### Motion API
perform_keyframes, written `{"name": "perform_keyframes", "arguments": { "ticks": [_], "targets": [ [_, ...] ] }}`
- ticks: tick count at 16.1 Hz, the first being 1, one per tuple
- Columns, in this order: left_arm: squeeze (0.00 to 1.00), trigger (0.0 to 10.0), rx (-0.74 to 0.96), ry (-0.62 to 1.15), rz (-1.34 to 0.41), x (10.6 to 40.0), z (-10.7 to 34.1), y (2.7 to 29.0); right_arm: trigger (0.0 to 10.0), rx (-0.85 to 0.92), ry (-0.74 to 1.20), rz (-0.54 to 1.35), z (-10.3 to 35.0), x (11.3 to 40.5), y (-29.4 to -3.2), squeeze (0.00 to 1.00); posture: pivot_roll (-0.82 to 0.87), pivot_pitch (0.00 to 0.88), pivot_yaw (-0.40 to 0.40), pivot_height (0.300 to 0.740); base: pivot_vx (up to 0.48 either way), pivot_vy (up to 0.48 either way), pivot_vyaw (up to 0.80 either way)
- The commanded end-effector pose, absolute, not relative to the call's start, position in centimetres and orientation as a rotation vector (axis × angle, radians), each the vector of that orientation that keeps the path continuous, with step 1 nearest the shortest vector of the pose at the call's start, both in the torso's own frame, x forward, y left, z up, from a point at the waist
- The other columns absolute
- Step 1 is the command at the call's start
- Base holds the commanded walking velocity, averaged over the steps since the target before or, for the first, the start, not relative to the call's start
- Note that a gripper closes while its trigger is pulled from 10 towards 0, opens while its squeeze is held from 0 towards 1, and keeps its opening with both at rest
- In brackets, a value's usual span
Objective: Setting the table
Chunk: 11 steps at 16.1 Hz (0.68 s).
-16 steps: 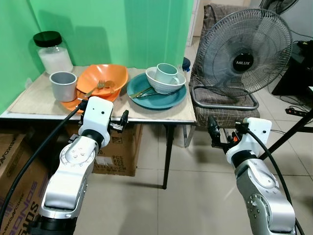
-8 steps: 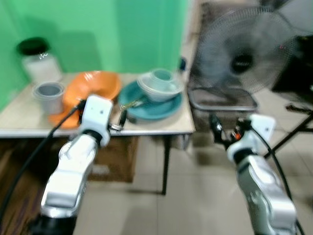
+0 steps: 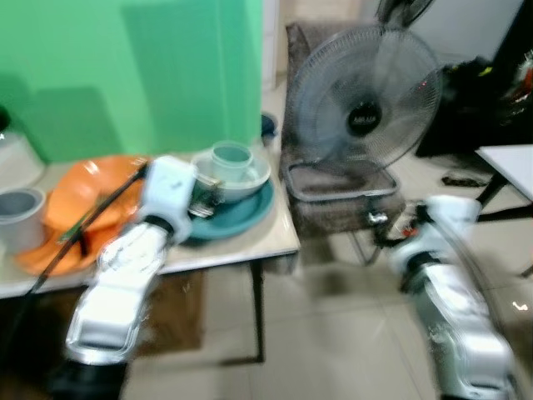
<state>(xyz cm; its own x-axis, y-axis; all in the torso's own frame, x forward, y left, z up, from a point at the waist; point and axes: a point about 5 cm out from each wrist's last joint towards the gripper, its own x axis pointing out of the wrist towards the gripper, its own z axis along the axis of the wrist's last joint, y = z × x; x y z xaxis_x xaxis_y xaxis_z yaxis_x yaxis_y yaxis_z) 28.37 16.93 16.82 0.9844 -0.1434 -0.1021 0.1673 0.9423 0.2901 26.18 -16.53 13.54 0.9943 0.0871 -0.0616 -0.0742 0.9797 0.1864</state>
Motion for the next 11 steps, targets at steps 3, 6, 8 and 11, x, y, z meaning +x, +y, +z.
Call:
{"name": "perform_keyframes", "arguments": {
  "ticks": [3,6,8,11],
  "targets": [
    [0.0,10.0,0.301,0.064,-0.173,28.58,17.22,16.21,10.0,0.139,0.057,0.105,14.06,26.68,-17.26,0.0,-0.05,0.0,-0.002,0.74,0.334,0.0,0.8],
    [0.0,10.0,0.306,0.062,-0.165,28.52,17.34,16.35,10.0,0.126,0.058,0.142,14.16,27.03,-16.99,0.0,-0.04,0.0,-0.008,0.74,0.322,0.0,0.8],
    [0.0,10.0,0.309,0.058,-0.165,28.43,17.44,16.27,10.0,0.125,0.057,0.146,14.19,27.13,-17.19,0.0,-0.04,0.0,-0.009,0.74,0.317,0.0,0.8],
    [0.0,10.0,0.299,0.038,-0.153,28.62,17.69,16.06,10.0,0.123,0.044,0.175,14.54,27.19,-17.96,0.0,-0.05,0.0,-0.003,0.74,0.204,0.0,0.53]
  ]
}}
